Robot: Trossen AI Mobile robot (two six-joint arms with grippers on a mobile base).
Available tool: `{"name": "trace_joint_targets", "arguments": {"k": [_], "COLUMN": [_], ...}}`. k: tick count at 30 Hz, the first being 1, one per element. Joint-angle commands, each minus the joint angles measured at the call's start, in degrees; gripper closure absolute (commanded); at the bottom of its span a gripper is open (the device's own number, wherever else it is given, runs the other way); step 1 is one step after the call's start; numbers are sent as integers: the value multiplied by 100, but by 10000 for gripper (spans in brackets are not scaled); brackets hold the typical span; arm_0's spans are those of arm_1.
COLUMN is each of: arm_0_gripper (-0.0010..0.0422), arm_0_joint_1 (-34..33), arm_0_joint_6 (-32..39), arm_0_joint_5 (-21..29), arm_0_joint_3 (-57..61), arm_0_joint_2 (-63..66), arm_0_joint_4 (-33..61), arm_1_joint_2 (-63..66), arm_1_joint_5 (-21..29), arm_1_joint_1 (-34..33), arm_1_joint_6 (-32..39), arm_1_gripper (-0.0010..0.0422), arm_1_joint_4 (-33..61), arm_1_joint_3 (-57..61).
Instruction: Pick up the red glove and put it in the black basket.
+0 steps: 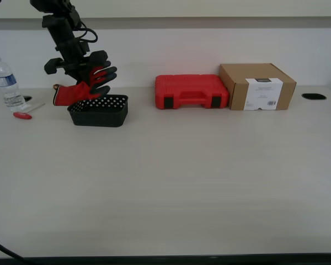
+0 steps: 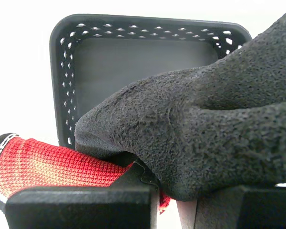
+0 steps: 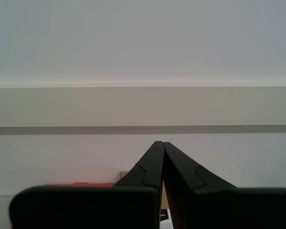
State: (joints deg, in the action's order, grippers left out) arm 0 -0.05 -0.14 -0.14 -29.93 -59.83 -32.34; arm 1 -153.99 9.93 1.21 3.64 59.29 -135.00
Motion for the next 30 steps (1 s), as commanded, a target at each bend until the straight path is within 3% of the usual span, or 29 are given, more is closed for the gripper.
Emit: {"name": "trace_joint_targets", "arguments": {"k": [1, 4, 9, 18, 21, 25, 30], "arm_0_gripper": [412, 412, 412, 412, 412, 412, 412], "arm_0_joint_1": [7, 4, 7, 4, 7, 7, 4], "arm_0_joint_6": [15, 15, 15, 15, 15, 15, 15], "arm_0_joint_5": [2, 2, 2, 2, 2, 0, 2], "arm_0_joint_3": [-7, -7, -7, -7, -7, -7, -7], "arm_0_joint_2": [0, 0, 0, 0, 0, 0, 0], "arm_0_joint_4": [-13, -11, -13, -11, -13, -15, -4], "arm_1_joint_2": [-20, -17, -9, -7, 48, 321, 1298], "arm_1_joint_5": [-7, -7, -4, -9, -4, -2, -2], "arm_1_joint_1": [-2, -7, -13, -17, -17, -20, -22], "arm_1_joint_6": [-7, -35, -262, -400, -409, -426, -474], "arm_1_gripper": [412, 397, 329, 144, 100, 95, 194], "arm_1_joint_4": [52, 74, 96, 212, 522, 883, 820], "arm_1_joint_3": [0, 0, 0, -2, -2, 0, 0]}}
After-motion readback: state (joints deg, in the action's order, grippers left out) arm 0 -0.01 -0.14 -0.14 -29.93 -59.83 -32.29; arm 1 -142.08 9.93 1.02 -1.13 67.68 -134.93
